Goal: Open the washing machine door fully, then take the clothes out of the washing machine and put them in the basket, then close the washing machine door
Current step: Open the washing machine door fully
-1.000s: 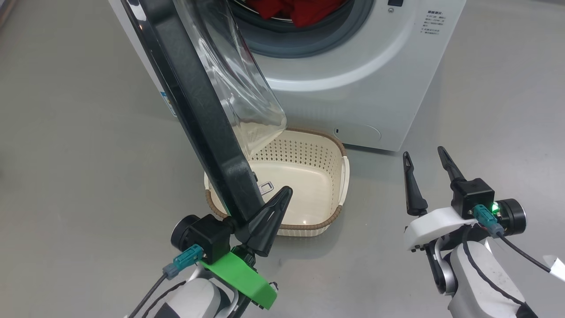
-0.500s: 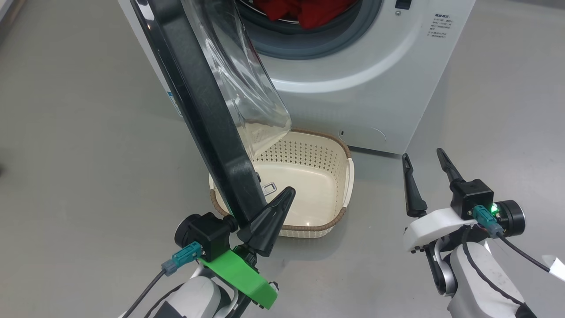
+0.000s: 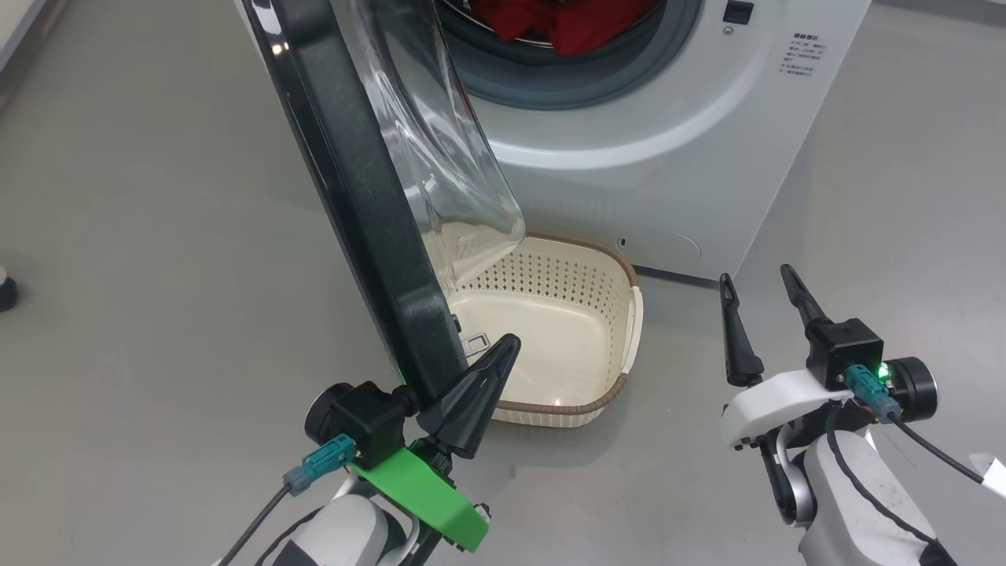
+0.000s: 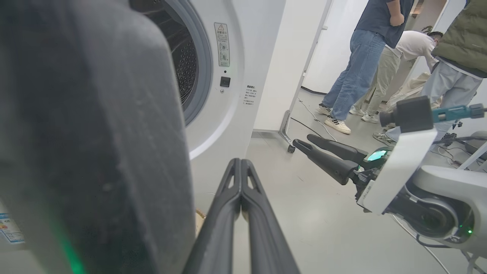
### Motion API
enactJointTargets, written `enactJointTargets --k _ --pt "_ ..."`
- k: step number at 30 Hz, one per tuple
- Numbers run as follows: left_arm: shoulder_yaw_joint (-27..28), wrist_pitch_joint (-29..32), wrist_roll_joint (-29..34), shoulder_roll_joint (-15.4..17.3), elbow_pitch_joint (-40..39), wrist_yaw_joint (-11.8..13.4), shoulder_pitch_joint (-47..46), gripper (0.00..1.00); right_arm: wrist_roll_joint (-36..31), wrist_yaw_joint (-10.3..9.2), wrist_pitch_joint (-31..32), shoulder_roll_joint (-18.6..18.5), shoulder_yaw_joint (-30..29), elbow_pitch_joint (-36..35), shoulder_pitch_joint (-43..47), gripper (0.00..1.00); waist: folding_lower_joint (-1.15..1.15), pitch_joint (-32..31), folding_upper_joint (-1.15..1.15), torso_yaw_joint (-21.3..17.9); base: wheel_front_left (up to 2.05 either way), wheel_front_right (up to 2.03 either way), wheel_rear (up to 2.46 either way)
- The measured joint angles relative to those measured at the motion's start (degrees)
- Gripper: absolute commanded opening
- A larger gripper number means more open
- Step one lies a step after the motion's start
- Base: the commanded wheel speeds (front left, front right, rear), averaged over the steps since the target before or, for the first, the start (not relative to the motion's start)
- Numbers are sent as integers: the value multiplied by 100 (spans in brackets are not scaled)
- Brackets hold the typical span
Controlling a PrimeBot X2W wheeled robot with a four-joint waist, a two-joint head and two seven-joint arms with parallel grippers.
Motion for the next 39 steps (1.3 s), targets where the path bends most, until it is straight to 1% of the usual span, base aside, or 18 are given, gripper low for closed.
enactJointTargets --k 9,14,17,24,32,36,39 --pt "243 0 15 14 -78 0 209 0 -8 0 0 5 -30 11 15 100 0 -31 0 96 0 0 0" --pt "314 0 86 46 -186 1 267 0 -8 2 0 10 -44 24 99 100 0 -45 0 160 0 0 0" --pt "369 0 123 60 -242 1 343 0 -9 45 0 11 -58 38 105 100 0 -48 0 199 0 0 0" --pt "412 0 154 163 -290 1 579 0 -26 49 0 15 -73 42 105 100 0 -46 0 276 0 0 0" --pt "620 0 154 165 -343 21 692 0 -33 51 0 22 -170 56 107 100 0 -37 0 360 0 0 0" --pt "792 0 154 168 -344 92 705 0 -33 70 0 21 -208 60 108 100 0 -34 0 446 0 0 0" --pt "1004 0 153 196 -347 215 738 0 -35 101 0 21 -202 65 108 100 0 -37 0 502 0 0 0"
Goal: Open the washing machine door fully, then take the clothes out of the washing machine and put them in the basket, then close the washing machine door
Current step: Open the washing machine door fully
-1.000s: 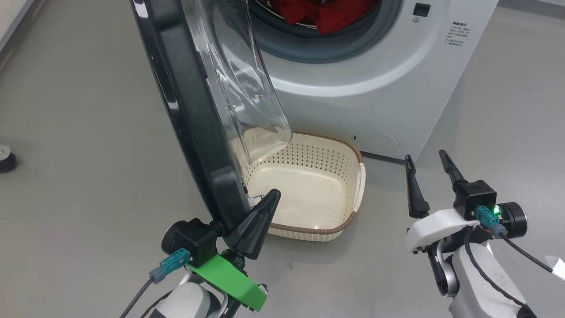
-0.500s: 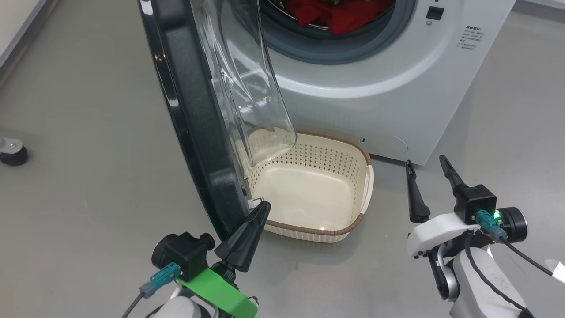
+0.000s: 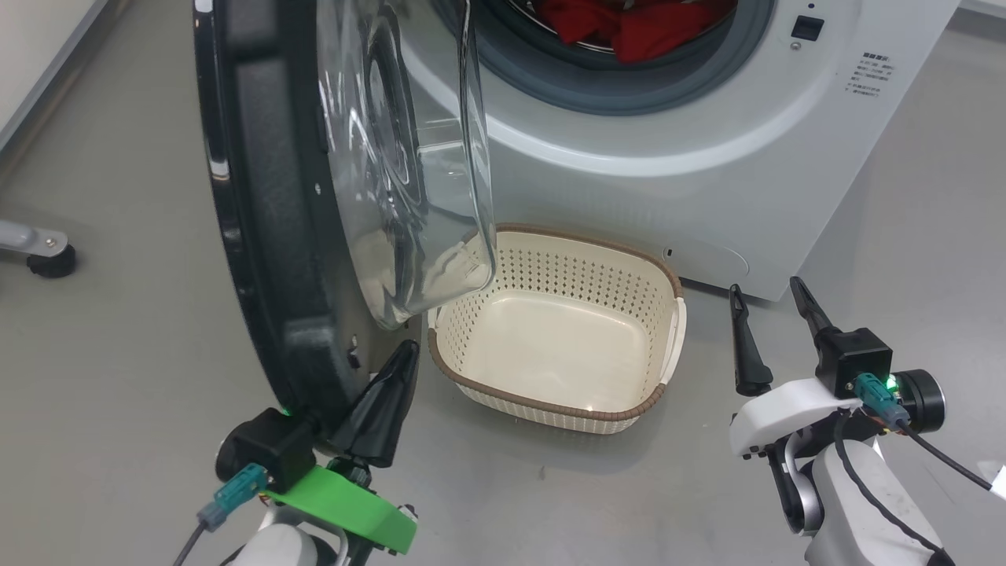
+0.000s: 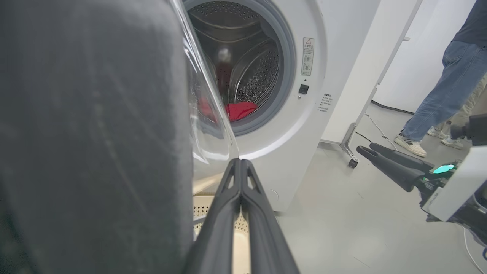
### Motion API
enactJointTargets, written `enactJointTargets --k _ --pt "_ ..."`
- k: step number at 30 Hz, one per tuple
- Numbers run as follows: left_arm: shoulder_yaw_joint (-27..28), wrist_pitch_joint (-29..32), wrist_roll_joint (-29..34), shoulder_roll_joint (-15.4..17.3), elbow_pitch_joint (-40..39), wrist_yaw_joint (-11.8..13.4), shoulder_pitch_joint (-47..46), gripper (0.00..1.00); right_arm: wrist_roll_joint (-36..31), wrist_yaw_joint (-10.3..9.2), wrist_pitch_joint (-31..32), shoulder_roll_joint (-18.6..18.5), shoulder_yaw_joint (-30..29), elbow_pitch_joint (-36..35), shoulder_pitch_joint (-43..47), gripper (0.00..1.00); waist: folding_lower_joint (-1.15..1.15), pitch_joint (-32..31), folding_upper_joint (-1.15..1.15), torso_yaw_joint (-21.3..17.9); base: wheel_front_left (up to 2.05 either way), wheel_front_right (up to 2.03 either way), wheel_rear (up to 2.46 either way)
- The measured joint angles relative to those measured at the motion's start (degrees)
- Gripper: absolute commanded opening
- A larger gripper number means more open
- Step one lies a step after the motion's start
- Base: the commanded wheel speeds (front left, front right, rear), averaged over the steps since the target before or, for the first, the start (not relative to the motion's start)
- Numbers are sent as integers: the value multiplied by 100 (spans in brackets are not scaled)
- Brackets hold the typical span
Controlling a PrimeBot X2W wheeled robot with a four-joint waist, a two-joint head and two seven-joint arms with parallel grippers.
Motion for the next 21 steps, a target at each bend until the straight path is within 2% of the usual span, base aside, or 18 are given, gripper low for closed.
enactJointTargets --k 21 --pt "1156 0 -76 188 -13 548 306 0 -15 63 0 5 -13 94 5 100 0 -60 0 142 0 0 0"
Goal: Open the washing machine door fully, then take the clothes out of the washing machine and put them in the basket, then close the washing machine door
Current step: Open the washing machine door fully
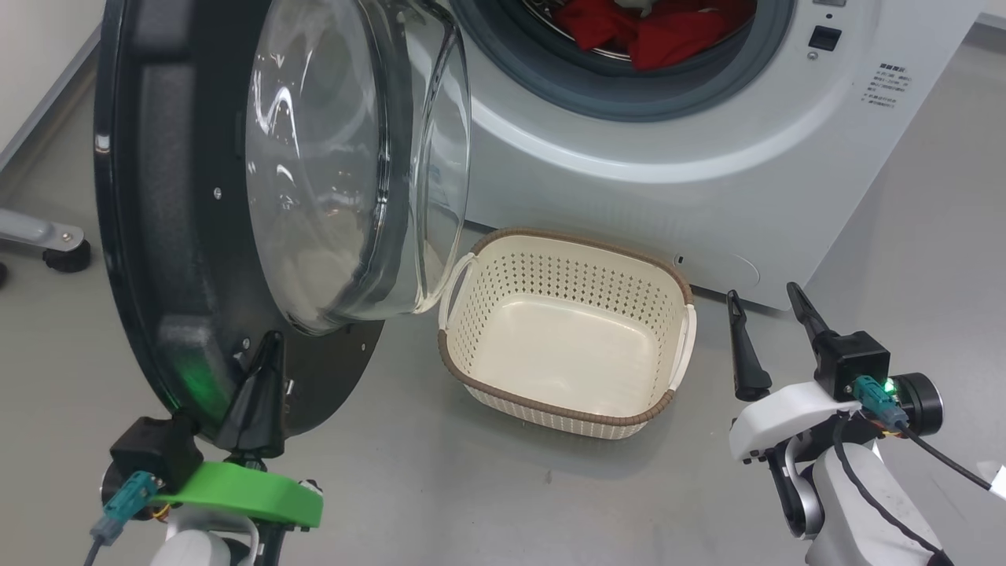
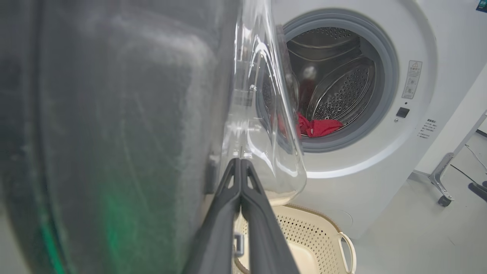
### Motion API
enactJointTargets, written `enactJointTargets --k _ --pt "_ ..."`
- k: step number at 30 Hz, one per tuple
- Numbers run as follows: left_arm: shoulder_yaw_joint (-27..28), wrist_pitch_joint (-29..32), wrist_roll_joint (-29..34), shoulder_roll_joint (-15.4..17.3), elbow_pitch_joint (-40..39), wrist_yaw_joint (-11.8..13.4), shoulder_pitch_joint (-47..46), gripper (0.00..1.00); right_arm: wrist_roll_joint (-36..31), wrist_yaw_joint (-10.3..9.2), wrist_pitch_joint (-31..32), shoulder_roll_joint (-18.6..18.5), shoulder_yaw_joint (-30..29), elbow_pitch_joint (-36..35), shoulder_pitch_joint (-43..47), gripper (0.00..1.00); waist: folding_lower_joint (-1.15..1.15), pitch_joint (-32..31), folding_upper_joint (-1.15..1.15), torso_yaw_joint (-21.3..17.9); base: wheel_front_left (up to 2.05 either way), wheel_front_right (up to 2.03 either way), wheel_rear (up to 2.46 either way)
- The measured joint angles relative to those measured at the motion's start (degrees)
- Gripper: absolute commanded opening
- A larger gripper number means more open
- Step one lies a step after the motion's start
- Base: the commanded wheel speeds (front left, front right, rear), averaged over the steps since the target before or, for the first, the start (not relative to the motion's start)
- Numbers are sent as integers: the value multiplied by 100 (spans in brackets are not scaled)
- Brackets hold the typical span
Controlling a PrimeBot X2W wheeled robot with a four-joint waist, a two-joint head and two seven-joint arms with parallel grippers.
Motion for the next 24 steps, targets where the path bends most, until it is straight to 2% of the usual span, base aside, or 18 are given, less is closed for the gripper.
enactJointTargets --k 14,24 --pt "1016 1 -205 258 267 314 -5 0 1 54 0 7 31 60 3 100 0 79 0 -155 0 0 0" --pt "1736 1 -485 414 817 477 -554 0 -8 55 0 9 65 88 -14 100 0 250 0 -351 0 0 0"
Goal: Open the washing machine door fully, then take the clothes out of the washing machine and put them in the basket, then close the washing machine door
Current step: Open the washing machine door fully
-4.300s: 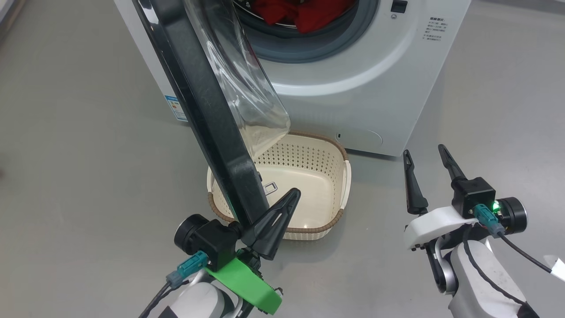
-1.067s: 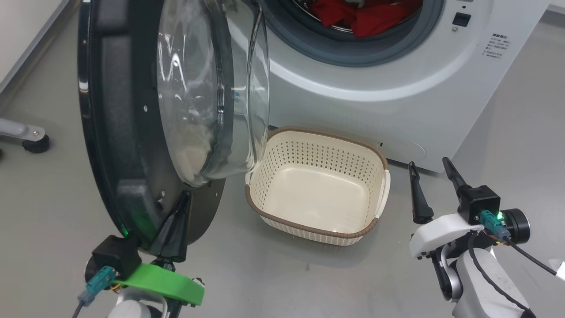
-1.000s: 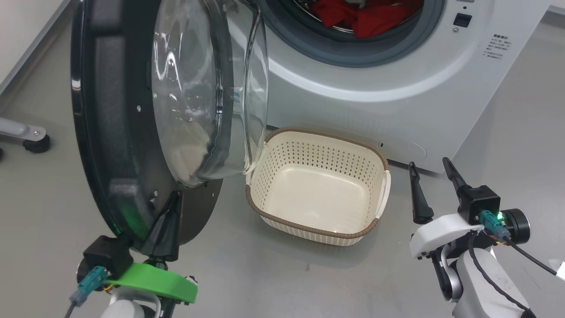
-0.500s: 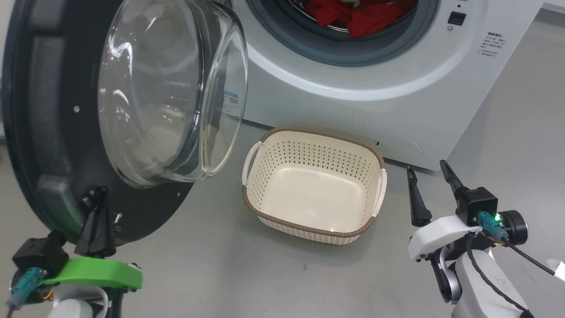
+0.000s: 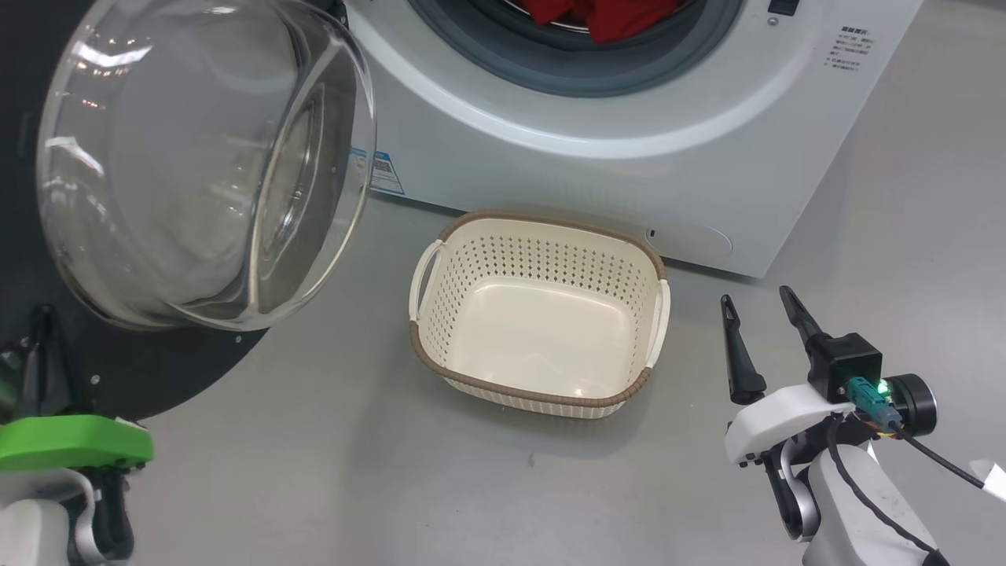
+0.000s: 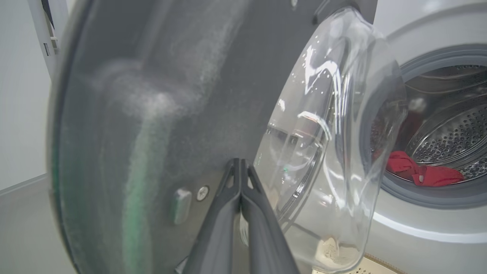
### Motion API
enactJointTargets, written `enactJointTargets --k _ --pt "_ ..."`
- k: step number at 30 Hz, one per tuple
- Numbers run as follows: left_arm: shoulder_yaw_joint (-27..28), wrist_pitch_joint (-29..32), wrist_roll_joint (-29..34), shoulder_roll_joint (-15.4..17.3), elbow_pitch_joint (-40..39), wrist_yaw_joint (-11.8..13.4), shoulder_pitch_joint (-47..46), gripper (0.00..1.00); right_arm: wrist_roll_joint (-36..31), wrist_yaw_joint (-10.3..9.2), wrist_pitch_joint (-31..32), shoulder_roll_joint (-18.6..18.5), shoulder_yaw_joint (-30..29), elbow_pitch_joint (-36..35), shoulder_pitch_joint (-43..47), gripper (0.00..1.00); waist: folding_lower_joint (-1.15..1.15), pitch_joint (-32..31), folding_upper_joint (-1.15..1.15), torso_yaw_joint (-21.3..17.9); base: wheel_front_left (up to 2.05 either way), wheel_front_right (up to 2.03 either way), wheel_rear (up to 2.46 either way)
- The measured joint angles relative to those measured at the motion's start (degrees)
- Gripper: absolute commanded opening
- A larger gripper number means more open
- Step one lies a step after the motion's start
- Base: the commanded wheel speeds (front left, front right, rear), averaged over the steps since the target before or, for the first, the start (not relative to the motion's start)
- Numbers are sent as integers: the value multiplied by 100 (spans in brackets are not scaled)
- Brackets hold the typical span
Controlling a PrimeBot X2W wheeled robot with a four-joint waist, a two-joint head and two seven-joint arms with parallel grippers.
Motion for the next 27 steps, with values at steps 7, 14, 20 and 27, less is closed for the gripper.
enactJointTargets --k 7,14,20,27 --pt "299 0 -160 149 504 38 -387 0 -16 0 0 -1 12 8 -23 100 0 117 0 -125 0 0 0" --pt "477 -1 -160 316 1031 80 -764 0 -24 0 0 -2 -9 19 -125 100 0 193 0 -213 0 0 0" --pt "589 -1 -147 422 1408 81 -983 0 -26 -1 0 -1 -9 21 -127 100 0 215 0 -261 0 0 0" --pt "633 -1 -92 481 1622 89 -1143 0 -27 -1 0 -1 -16 22 -154 100 0 223 0 -309 0 0 0"
